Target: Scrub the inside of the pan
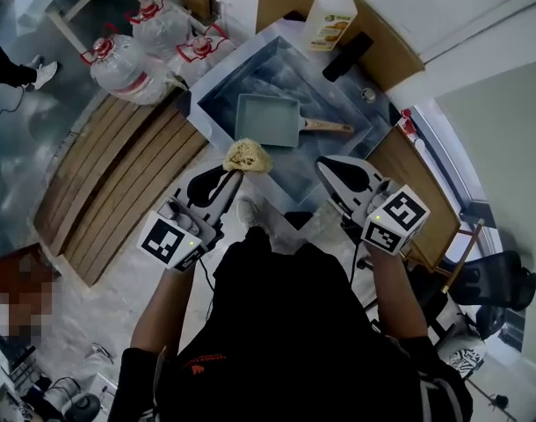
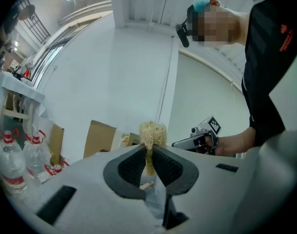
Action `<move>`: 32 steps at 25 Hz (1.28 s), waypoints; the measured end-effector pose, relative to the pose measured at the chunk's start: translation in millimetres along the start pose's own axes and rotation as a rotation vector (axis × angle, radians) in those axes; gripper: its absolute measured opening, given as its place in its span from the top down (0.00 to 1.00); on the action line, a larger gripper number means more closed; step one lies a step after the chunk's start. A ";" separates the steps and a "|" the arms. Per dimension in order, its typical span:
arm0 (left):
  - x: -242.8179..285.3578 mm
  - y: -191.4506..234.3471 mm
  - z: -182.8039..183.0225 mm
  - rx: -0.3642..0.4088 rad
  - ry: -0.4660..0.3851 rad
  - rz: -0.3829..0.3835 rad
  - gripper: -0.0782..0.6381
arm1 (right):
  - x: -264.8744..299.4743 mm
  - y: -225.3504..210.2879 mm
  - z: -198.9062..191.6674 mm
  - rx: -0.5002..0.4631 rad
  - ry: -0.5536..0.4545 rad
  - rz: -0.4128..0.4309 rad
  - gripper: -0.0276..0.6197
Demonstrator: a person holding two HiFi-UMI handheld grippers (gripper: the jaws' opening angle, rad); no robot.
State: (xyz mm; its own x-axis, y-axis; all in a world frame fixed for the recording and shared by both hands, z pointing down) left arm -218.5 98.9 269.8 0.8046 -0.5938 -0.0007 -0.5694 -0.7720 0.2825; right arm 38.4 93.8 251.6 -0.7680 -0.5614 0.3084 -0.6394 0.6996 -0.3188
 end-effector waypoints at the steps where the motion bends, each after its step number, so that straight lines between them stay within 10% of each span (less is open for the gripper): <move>1: 2.3 6.3 0.7 0.000 0.007 -0.009 0.82 | 4.5 -2.5 1.7 0.002 0.003 -0.008 0.95; 32: 143.5 84.0 -61.4 0.027 0.264 0.055 0.82 | 66.9 -180.3 -40.6 -0.179 0.345 0.078 0.95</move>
State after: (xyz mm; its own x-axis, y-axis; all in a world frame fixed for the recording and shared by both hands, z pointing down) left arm -140.5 -37.1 352.4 0.7861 -0.5584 0.2649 -0.6153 -0.7478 0.2496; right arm 103.8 -52.0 366.0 -0.7372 -0.3432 0.5820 -0.5395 0.8176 -0.2012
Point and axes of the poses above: the fingertips, and each gripper's own axes: x forward along the fingers, y to its left, z out of its top, the point moved 8 cm from there along -x, backward along the fingers, and after that the axes turned 1 degree about -y, right-handed, at the moved point
